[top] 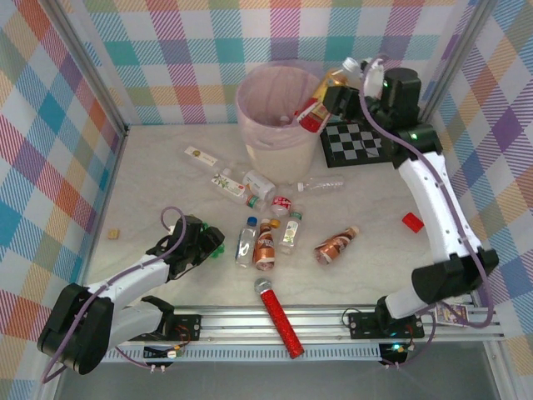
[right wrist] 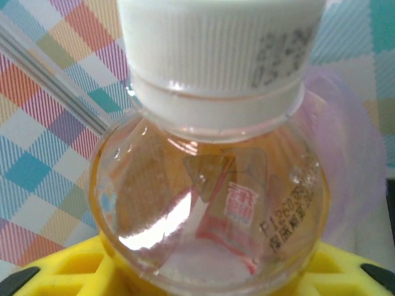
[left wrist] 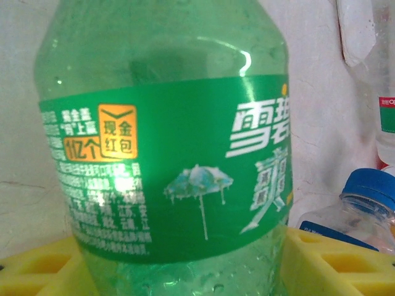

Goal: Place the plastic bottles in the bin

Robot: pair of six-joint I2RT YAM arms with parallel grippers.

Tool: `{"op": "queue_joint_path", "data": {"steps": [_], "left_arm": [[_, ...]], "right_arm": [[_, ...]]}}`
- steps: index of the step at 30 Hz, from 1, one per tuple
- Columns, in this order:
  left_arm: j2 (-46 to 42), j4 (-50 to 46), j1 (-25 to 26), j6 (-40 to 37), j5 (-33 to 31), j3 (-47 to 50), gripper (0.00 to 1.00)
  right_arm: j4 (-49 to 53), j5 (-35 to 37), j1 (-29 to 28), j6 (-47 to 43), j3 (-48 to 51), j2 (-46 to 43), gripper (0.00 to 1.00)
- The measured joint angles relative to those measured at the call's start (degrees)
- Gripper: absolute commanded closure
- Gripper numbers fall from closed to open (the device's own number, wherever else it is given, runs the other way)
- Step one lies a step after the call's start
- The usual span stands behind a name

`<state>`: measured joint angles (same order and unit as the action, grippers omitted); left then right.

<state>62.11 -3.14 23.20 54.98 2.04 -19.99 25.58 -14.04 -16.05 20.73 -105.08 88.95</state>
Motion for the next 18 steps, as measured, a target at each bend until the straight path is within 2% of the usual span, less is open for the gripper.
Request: {"op": "queue_joint_path", "data": {"steps": [4,7,18], "left_arm": [[-2.45,-1.81,-0.04,-1.01,-0.52,0.0,0.45],[-4.33,-3.21,-0.04,-1.46,-0.96,0.0,0.46],[-10.75,-8.98,-0.04,-2.36,-1.75,-0.09,0.52]], "right_arm": [[1.14,1.88,-2.75,-6.6,-8.48,7.48,0.52],[0.85,3.8,-4.02,-10.62,-11.02,11.65,0.51],[6.27,10.56,-6.54,-19.45,-26.38,29.75,0.47]]}}
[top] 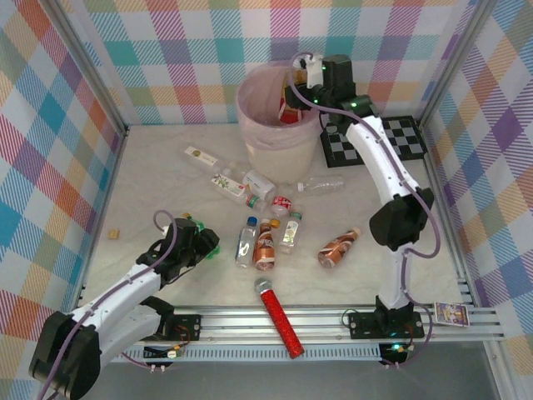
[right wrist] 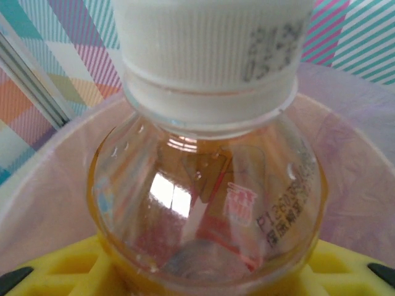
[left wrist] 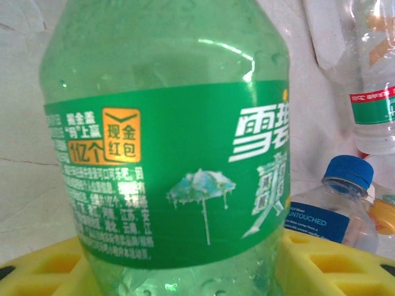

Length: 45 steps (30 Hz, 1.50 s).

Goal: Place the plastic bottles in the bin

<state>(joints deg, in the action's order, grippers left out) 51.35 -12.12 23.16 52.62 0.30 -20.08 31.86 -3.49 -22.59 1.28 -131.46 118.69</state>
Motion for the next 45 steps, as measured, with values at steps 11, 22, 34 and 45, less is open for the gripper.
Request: {"op": "queue_joint_path", "data": {"steps": [11,22,34,45], "left_arm": [[-4.55,-5.49,0.0,-1.25,-0.28,-1.49,0.56],[-7.3,-9.03,0.0,-2.6,-0.24,-4.66,0.58],[-7.26,-16.52,0.0,-6.27,-2.43,-11.8,0.59],[1.14,-24.13,-0.11,-19.06,-6.86,-35.34,0.79]], "right_arm": [[9.84,3.32,-1.84,-2.51,-10.69,10.03,0.32],[12.9,4.59,-1.88,-3.54,-12.79,11.89,0.0],[16.76,7.65,-2.21,-3.82,-11.5,0.55,0.01],[16.94,11.58,1.27,4.52,14.47,-30.62,0.01]]}}
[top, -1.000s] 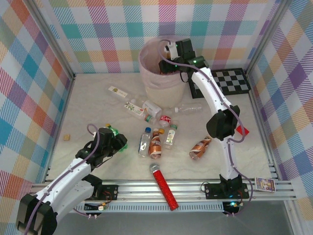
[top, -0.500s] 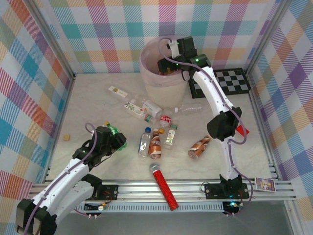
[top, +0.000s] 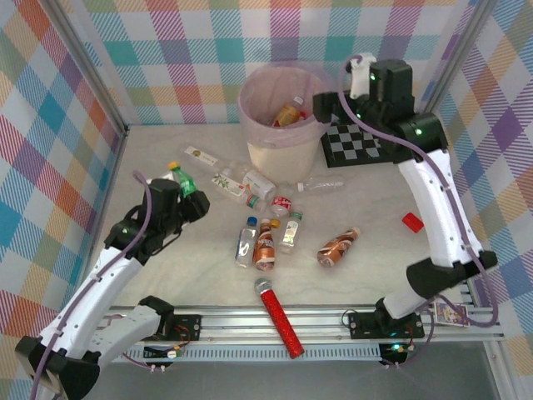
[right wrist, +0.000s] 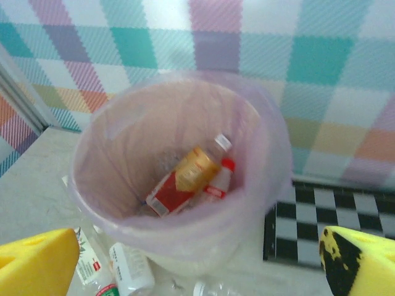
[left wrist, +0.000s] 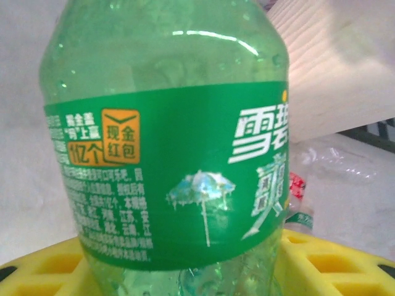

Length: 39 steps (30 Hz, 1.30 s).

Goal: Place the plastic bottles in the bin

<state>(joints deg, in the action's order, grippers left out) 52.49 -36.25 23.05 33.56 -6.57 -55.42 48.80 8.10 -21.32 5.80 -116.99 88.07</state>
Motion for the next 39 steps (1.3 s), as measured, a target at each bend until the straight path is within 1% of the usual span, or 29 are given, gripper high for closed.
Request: {"op": "queue_joint_path", "data": {"steps": [2,5,7,10,16,21,26,30,35,39], "left_arm": [[3.37,-0.13,-0.02,-2.89,0.09,-5.44,0.85],[9.22,0.28,-0.17,-6.75,1.55,-13.7,0.9],[13.46,0.52,-0.33,-9.14,3.26,-19.26,0.93],[20.06,1.92,-0.37,-11.89,6.51,-27.21,0.97],[30.8,6.01,-0.37,-14.67,11.5,-38.45,1.0],[40.59,7.34,-0.37,-15.28,13.53,-49.79,1.0],[50.31,8.09,-0.35,-15.39,14.99,-61.05,1.0],[59.67,6.21,-0.2,-15.43,15.54,-73.26,1.0],[71.69,2.03,0.48,-15.69,15.47,-89.26,1.0],[75.69,-0.15,1.16,-16.31,14.67,-91.36,1.0]], "right_arm": [[0.26,-1.01,4.07,4.7,8.81,-4.33,0.01],[0.7,-3.82,10.32,11.17,22.12,-9.86,0.01],[1.86,-5.68,13.16,14.36,29.62,-12.74,0.01],[3.65,-8.28,13.9,17.59,38.42,-16.06,0.01],[4.13,-14.32,13.81,24.9,56.98,-24.35,0.01],[4.15,-18.78,13.81,30.51,65.7,-27.54,0.01],[1.57,-22.93,13.79,36.15,73.99,-30.75,0.0],[-0.33,-24.68,13.73,39.91,78.9,-32.98,0.0],[-2.97,-25.27,13.6,42.01,81.83,-33.2,0.0],[-5.75,-26.08,13.6,43.3,83.89,-32.94,0.02]]}}
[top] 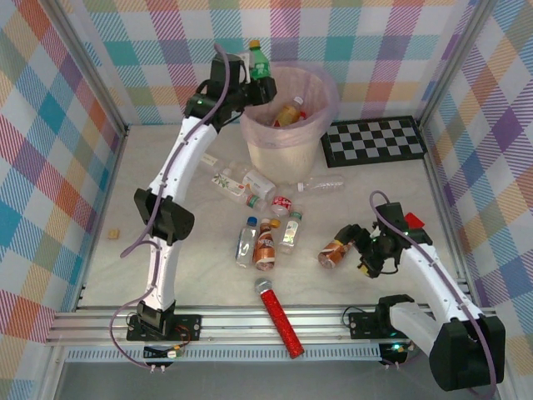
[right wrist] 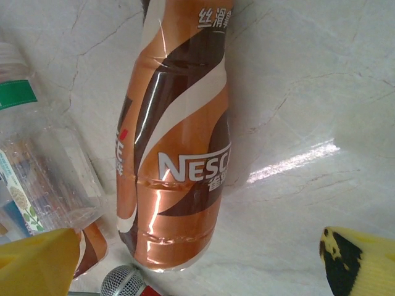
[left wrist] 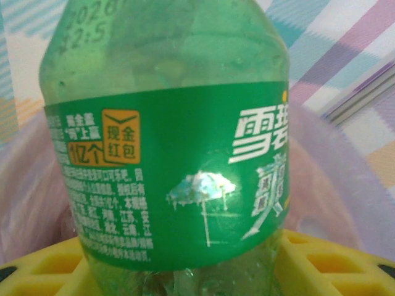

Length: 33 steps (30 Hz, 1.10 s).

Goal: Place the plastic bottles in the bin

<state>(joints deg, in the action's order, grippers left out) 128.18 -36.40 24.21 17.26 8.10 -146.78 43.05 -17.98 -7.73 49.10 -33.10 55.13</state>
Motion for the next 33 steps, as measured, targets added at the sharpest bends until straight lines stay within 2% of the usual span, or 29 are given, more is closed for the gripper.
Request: {"op": "queue_joint_path", "data": {"steps": [5,6,8,11,19,23,33], "left_arm": [[2.86,-1.84,1.09,-0.66,-0.2,-0.07,0.98],[3.04,-2.32,1.22,-0.68,-0.2,-0.07,0.94],[3.23,-2.86,1.33,-1.09,-0.17,-0.07,0.74],[3.23,-2.93,1.53,-1.7,-0.15,-0.07,0.5],[3.23,-2.25,1.57,-2.4,1.27,-0.07,0.22],[3.21,-1.01,1.6,-2.1,2.51,-0.07,0.16],[1.6,-0.33,1.64,-2.12,3.23,0.11,0.13]], "right_arm": [[-4.72,-2.1,-0.17,0.7,0.92,2.34,0.02],[-5.38,-2.12,-0.17,0.87,0.92,2.71,0.02],[-6.82,-2.12,-0.17,1.11,0.92,3.43,0.02],[-8.98,-2.12,-0.17,1.27,0.92,5.22,0.01],[-13.14,-2.29,-0.22,1.55,0.9,10.64,0.02],[-14.25,-2.25,-0.22,1.68,0.9,11.82,0.03],[-15.61,-2.08,-0.61,1.68,0.9,14.4,0.09]]}}
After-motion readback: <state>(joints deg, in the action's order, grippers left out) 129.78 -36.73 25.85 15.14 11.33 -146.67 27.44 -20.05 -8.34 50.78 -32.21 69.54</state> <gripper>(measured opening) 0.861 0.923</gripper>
